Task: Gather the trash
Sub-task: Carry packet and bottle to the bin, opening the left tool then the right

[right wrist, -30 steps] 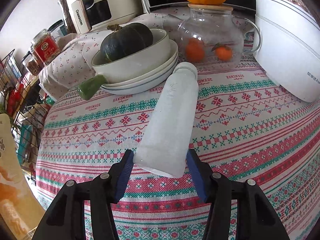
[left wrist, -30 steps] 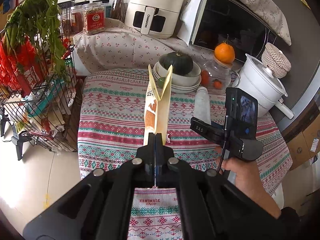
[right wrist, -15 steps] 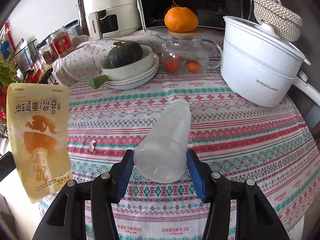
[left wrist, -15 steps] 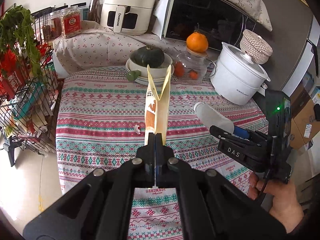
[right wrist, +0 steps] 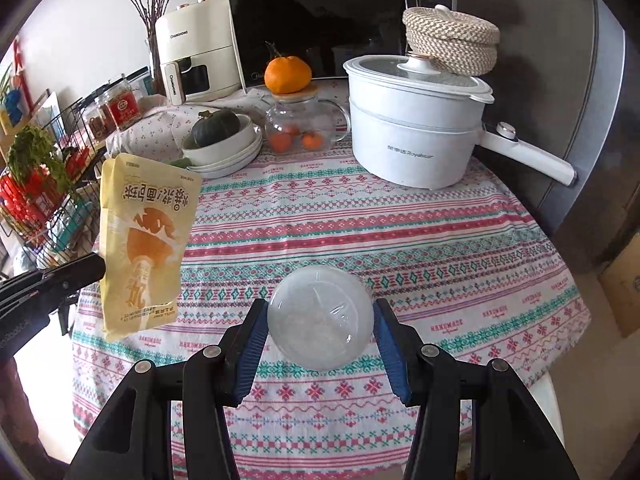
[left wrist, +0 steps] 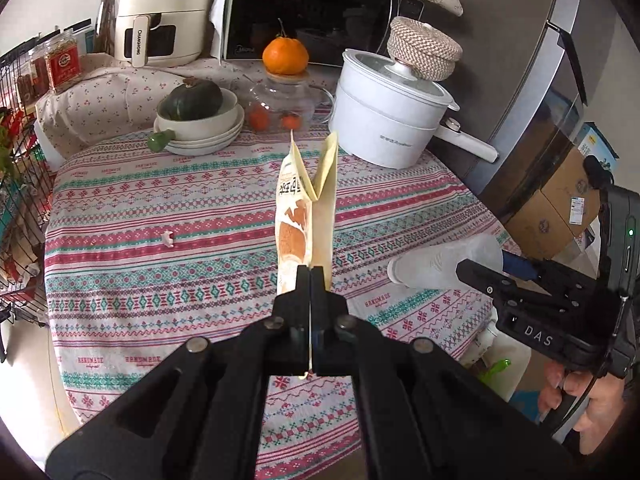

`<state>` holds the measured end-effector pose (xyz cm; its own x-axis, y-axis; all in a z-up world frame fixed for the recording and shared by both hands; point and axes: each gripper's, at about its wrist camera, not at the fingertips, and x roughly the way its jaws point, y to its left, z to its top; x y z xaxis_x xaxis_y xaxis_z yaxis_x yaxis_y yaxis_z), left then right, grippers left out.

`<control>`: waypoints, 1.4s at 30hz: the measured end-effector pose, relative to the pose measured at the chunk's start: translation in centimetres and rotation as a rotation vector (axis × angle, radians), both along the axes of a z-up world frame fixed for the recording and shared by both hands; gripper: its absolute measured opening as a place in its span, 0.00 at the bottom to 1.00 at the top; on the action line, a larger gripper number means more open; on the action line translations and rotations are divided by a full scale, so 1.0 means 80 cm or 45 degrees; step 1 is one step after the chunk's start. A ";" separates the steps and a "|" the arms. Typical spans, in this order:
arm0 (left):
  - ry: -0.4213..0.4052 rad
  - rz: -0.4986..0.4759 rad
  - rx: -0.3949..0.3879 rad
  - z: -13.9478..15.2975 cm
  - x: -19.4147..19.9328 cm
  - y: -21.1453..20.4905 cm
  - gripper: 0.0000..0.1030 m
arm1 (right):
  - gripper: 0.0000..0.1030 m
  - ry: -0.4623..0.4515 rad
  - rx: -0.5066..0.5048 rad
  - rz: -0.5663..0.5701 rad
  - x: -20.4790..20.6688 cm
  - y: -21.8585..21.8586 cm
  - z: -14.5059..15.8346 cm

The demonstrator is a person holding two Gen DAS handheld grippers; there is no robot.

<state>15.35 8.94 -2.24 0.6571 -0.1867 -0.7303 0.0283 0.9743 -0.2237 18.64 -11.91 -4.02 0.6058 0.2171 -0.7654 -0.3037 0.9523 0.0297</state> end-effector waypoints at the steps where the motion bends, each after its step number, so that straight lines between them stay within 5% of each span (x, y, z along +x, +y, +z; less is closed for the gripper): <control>1: -0.002 -0.027 -0.007 0.001 -0.001 -0.010 0.00 | 0.52 -0.006 0.006 -0.004 -0.007 -0.012 0.004; 17: -0.027 -0.469 0.019 0.002 -0.032 -0.196 0.00 | 0.52 -0.050 0.128 -0.213 -0.093 -0.201 0.027; 27: 0.074 -0.720 0.015 -0.051 -0.046 -0.313 0.00 | 0.52 -0.064 0.143 -0.414 -0.126 -0.310 0.032; 36: 0.139 -0.792 0.095 -0.103 -0.038 -0.370 0.00 | 0.52 0.004 0.148 -0.461 -0.128 -0.340 0.010; 38: 0.136 -0.788 0.138 -0.107 -0.034 -0.372 0.07 | 0.52 0.018 0.156 -0.463 -0.126 -0.341 0.006; 40: 0.138 -0.772 0.180 -0.108 -0.031 -0.371 0.39 | 0.52 0.020 0.160 -0.466 -0.125 -0.341 0.005; 42: 0.107 -0.745 0.194 -0.102 -0.032 -0.363 0.50 | 0.52 0.021 0.161 -0.468 -0.125 -0.341 0.005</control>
<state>12.81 -20.09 -10.37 0.4162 -0.3889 -0.8219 0.5569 0.8236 -0.1076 8.68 -39.16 -3.66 0.6488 0.0814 -0.7566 0.0585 0.9860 0.1562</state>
